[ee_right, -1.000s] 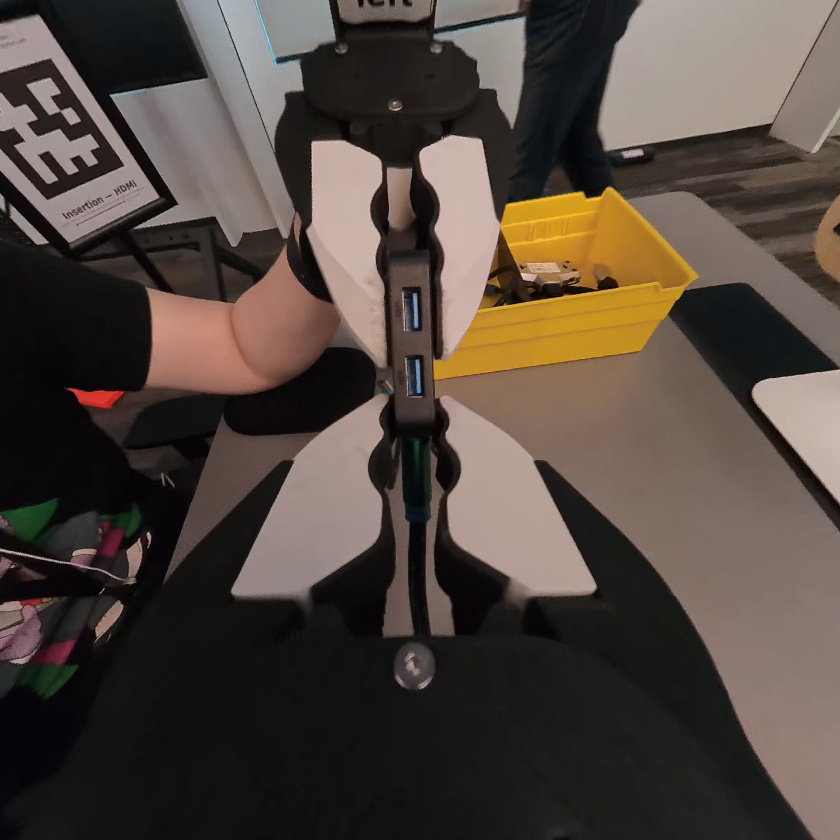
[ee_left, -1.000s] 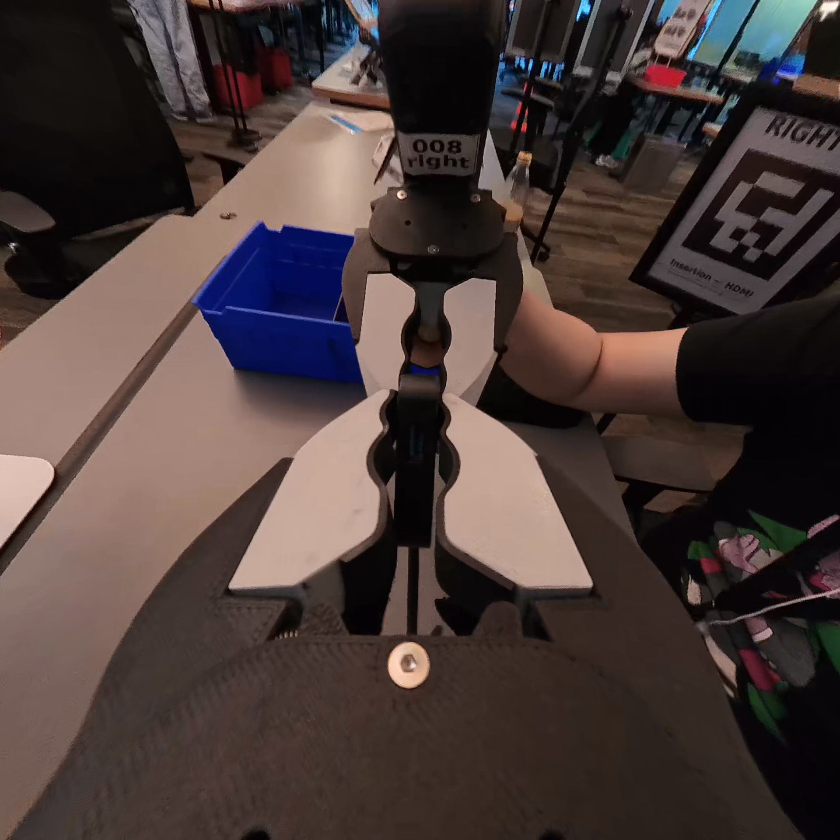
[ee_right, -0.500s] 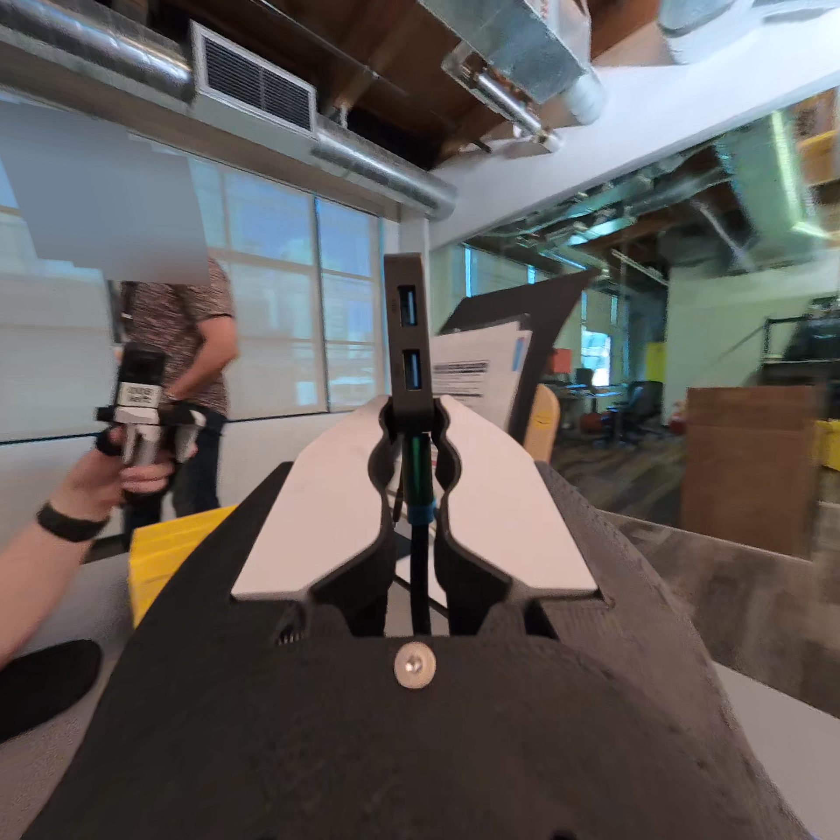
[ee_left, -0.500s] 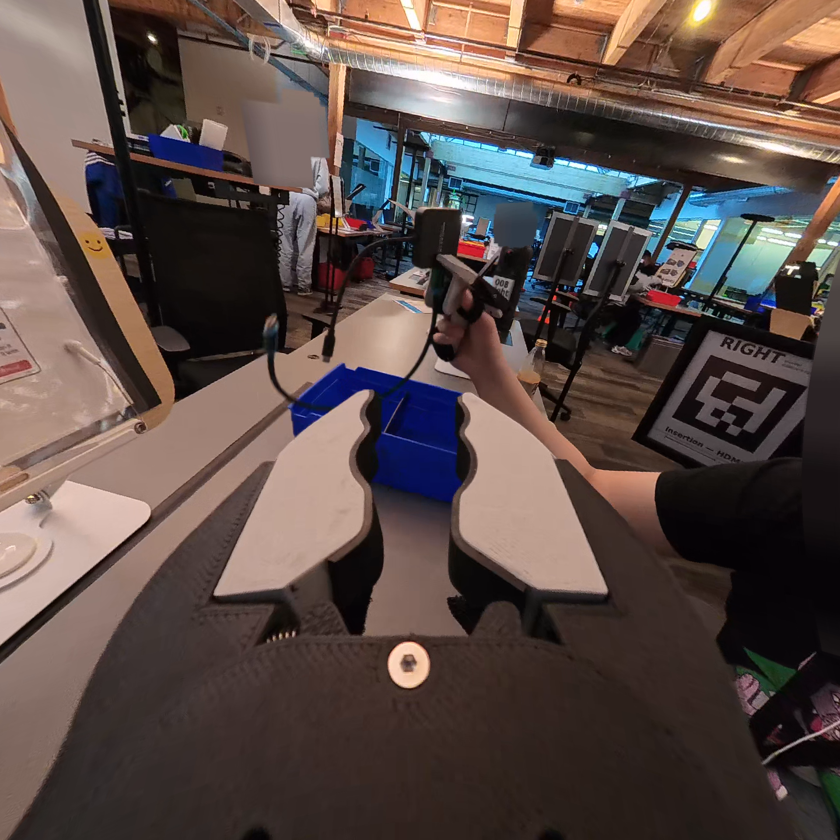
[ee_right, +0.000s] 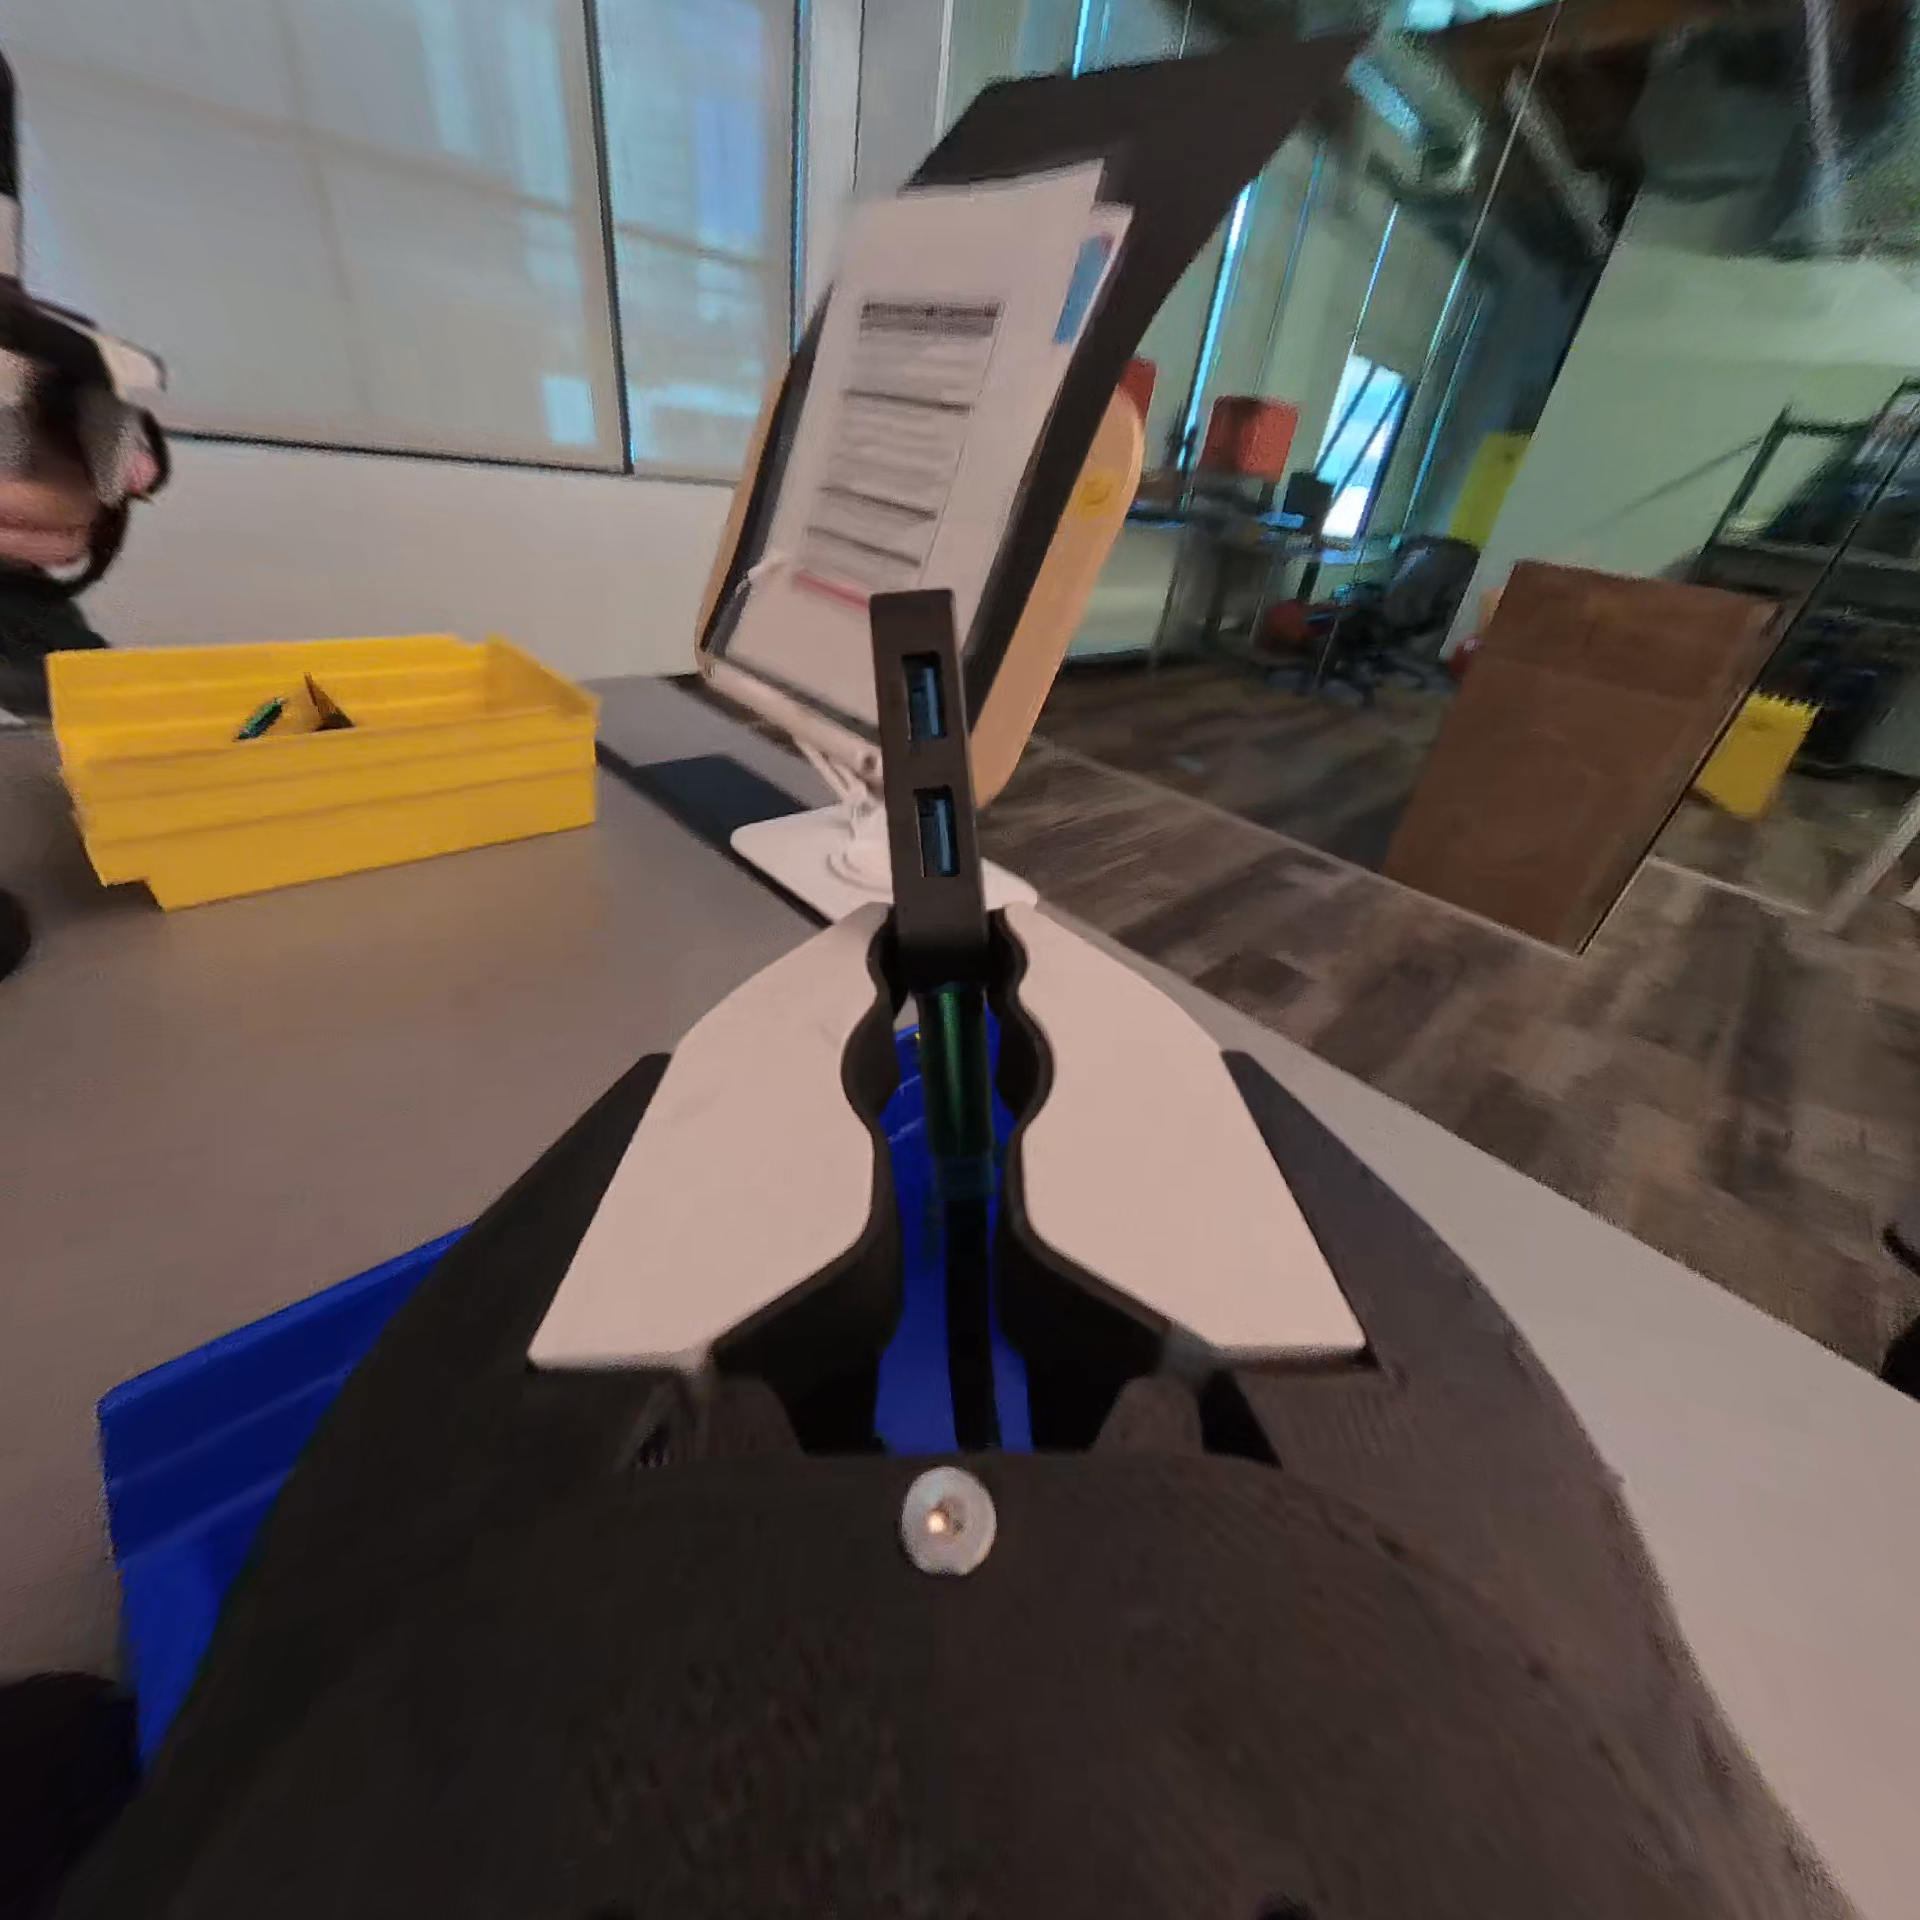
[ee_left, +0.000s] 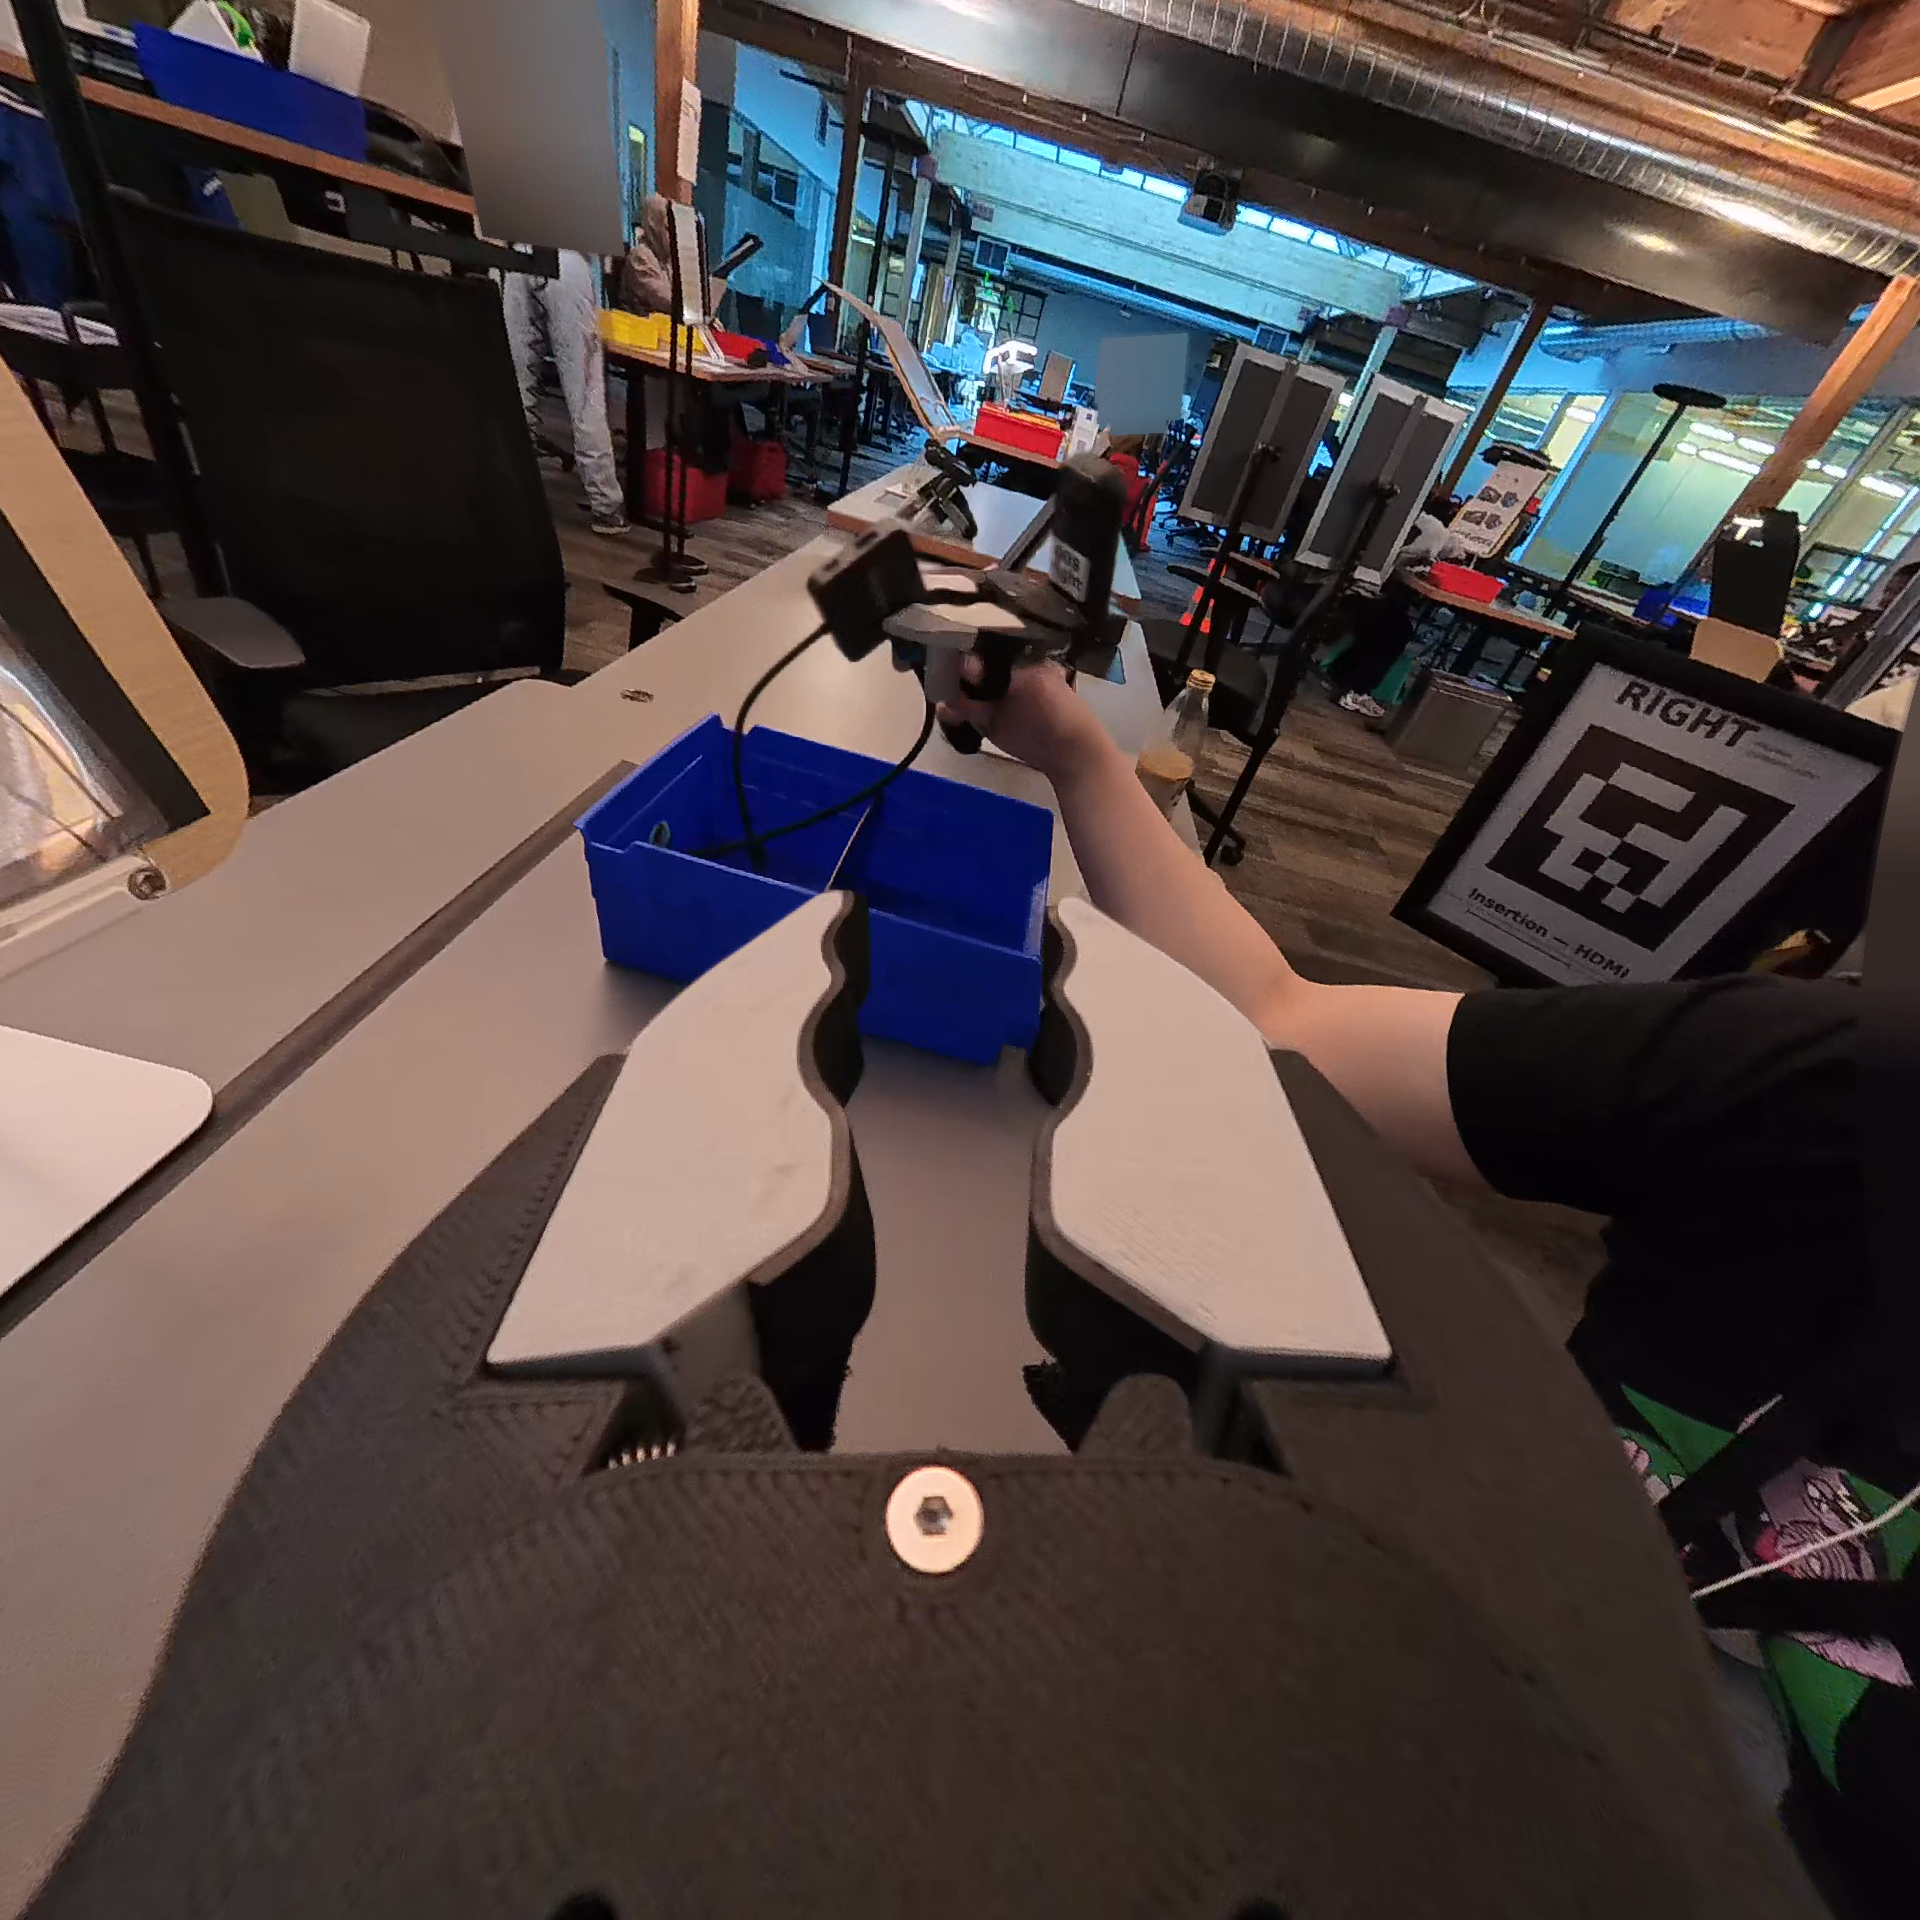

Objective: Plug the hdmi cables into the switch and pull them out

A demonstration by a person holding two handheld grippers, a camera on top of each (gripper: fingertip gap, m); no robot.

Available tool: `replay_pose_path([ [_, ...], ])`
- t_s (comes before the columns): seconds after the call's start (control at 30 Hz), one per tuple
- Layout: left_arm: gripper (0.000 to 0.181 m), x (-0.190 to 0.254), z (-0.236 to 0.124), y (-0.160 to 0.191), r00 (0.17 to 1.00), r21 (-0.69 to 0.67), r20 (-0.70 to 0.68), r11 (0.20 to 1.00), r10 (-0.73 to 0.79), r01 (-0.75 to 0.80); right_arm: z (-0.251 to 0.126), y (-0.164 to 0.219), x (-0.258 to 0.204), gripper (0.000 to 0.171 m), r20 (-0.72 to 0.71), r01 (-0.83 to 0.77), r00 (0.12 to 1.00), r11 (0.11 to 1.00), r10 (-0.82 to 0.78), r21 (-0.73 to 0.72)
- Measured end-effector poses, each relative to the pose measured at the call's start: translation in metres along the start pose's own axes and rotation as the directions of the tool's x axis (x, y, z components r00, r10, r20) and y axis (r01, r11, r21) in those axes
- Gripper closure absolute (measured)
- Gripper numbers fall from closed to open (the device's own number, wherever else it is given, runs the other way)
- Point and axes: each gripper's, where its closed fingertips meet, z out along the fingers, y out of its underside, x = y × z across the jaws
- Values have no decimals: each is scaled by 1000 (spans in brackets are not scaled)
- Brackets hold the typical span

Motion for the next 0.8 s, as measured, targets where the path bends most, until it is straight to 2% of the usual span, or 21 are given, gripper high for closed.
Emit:
replay_pose_path([
  [0.13,151,3,6,5,1000,-26,-17,1000,-1,0,32,30,-3,155,14,-56,998,969,61,-242],
  [0.27,150,7,11,10,1000,-60,-28,998,11,-13,60,82,-8,155,2,-29,999,831,36,-556],
  [0.4,149,6,16,13,1000,-73,-30,997,5,-7,76,118,-16,154,23,22,1000,692,-8,-721],
  [0.5,146,3,19,17,1000,-89,-25,996,-14,11,79,123,-13,152,-22,-28,1000,678,18,-735],
  [0.63,142,-4,12,14,1000,-86,25,996,-16,19,66,118,-13,140,-72,-133,990,673,118,-727],
  [0.7,140,-10,0,8,995,-86,97,996,10,-2,60,90,-13,137,-82,-158,987,741,139,-653],
  [0.8,138,-25,-34,-2,957,-102,278,993,81,-54,54,15,-14,133,-112,-120,990,906,80,-406],
])
